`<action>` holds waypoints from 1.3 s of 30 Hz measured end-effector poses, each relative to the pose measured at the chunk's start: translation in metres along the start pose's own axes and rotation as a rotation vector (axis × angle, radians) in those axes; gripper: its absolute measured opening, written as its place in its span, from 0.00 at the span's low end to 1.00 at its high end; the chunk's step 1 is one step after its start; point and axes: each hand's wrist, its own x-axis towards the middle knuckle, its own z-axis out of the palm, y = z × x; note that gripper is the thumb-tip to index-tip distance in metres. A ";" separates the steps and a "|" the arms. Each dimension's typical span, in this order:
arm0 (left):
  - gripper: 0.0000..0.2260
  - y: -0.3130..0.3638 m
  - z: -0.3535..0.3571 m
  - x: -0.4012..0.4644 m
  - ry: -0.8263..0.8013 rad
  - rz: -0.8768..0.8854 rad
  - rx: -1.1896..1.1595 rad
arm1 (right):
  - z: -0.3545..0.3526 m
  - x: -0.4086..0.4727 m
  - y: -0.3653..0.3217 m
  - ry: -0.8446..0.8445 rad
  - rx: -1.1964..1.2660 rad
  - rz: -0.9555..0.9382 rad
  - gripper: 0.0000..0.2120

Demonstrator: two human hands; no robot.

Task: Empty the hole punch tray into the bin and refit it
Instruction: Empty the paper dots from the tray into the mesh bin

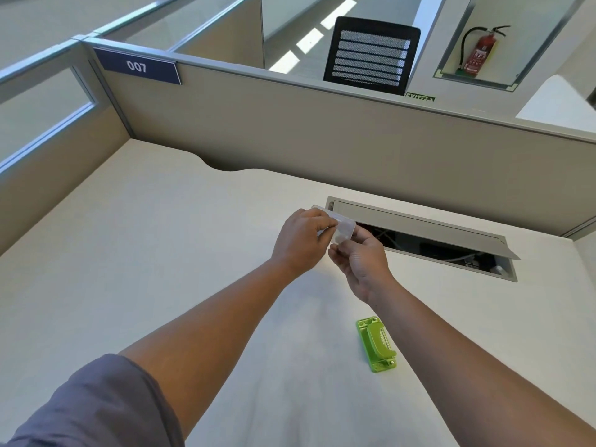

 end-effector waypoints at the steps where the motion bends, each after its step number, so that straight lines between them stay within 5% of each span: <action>1: 0.08 0.000 0.000 0.000 -0.001 0.003 0.011 | 0.001 0.000 0.001 -0.015 -0.002 0.005 0.19; 11: 0.05 0.006 0.000 0.006 -0.051 -0.179 -0.119 | 0.004 0.003 0.002 -0.043 -0.046 0.004 0.24; 17: 0.05 0.004 -0.002 0.010 -0.098 -0.399 -0.376 | 0.004 0.001 0.003 -0.030 -0.017 0.001 0.19; 25: 0.04 0.002 -0.003 0.009 -0.026 -0.461 -0.396 | 0.007 0.000 0.001 -0.003 0.018 0.024 0.17; 39: 0.06 -0.004 -0.011 0.012 -0.109 -0.042 -0.012 | 0.010 -0.003 -0.002 -0.015 -0.053 0.013 0.19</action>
